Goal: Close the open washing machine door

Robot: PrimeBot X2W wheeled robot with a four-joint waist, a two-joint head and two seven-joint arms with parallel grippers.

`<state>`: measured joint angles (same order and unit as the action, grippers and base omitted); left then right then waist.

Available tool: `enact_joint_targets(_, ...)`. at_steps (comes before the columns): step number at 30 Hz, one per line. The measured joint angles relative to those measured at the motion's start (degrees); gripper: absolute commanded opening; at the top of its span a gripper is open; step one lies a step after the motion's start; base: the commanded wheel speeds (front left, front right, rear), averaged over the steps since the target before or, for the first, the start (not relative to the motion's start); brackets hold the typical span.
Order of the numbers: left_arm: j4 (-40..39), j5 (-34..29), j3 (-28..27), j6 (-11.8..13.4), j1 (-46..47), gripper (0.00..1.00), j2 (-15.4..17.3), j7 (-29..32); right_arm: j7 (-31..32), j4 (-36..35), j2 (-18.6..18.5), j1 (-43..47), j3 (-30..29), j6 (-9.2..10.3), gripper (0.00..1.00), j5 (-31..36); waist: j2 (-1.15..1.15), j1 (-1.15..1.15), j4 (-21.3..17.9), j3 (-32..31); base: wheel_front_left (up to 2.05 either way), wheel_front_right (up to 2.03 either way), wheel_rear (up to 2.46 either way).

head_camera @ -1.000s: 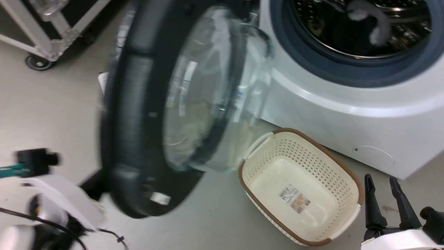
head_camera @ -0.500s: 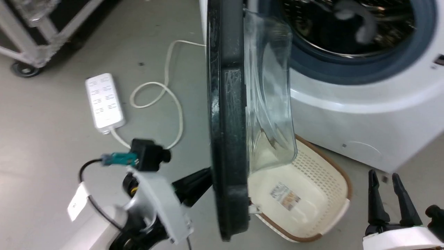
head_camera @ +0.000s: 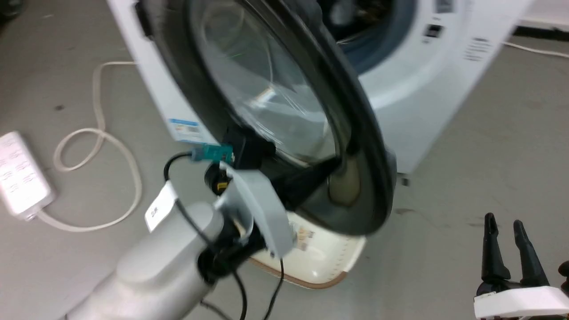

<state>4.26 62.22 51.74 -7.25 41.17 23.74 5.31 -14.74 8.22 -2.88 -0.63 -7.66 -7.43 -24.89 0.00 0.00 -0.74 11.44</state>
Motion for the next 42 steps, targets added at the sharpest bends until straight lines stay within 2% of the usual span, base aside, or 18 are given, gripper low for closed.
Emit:
enact_joint_targets(6,14.4,-3.6,1.1,0.0,8.2,0.0,-5.2,-5.0,0.0,0.3,0.0,-0.1,0.0,0.0,1.0,-0.9,0.0,0.0,-6.1,0.8,0.0,0.0,0.0)
enact_joint_targets(11,27.2,-6.7,1.0,0.9,14.4,0.0,-10.6,-8.0,0.0,0.4,0.0,-0.5,0.9,0.0,1.0,-1.5,0.0,0.01,-9.3,1.8,0.0,0.0,0.0)
enact_joint_targets(17,38.2,-8.4,-0.7,2.6,20.1,0.0,-15.3,-14.1,0.0,0.6,0.0,-0.8,1.0,0.0,1.0,-1.9,0.0,0.01,-10.3,2.2,0.0,0.0,0.0)
enact_joint_targets(22,41.9,-7.1,-3.5,2.2,21.3,0.0,-16.9,-18.1,0.0,0.8,0.0,-0.8,0.8,0.0,1.0,-1.8,0.0,0.0,-9.3,0.6,0.0,0.0,0.0)
enact_joint_targets(25,41.6,-7.2,-5.6,2.0,20.9,0.0,-16.2,-19.5,0.0,0.9,0.0,-0.6,0.5,0.0,1.0,-1.7,0.0,0.0,-8.3,-1.0,0.0,0.0,0.0)
enact_joint_targets(27,39.9,-7.3,-9.3,2.8,19.7,0.0,-14.6,-19.9,0.0,1.0,0.0,-0.1,0.5,0.0,1.0,-1.3,0.0,0.0,-7.5,-2.2,0.0,0.0,0.0)
enact_joint_targets(29,35.1,-10.0,-16.2,5.9,16.9,0.0,-11.5,-20.0,0.0,1.0,0.0,0.4,0.4,0.0,1.0,-1.1,0.0,0.0,-6.8,-3.5,0.0,0.0,0.0)
enact_joint_targets(32,25.6,-17.7,-26.1,10.5,10.1,0.0,-6.7,-20.1,0.0,0.9,0.0,1.5,0.2,0.0,1.0,-0.9,0.0,-0.01,-5.5,-5.2,0.0,0.0,0.0)
enact_joint_targets(35,17.3,-25.1,-32.5,13.8,0.2,0.0,-5.1,-20.1,0.0,0.9,0.0,2.7,0.4,0.0,1.0,-0.4,0.0,-0.01,-3.8,-6.6,0.0,0.0,0.0)
enact_joint_targets(38,11.8,-29.9,-35.6,14.7,-8.1,0.0,-5.7,-20.1,0.0,0.8,0.0,3.4,0.3,0.0,1.0,-0.3,0.0,-0.01,-2.2,-7.7,0.0,0.0,0.0)
enact_joint_targets(42,9.6,-33.6,-36.5,14.0,-16.6,0.0,-5.3,-20.1,0.0,0.9,0.0,3.7,0.8,0.0,1.0,-0.1,0.0,-0.01,-0.8,-9.0,0.0,0.0,0.0)
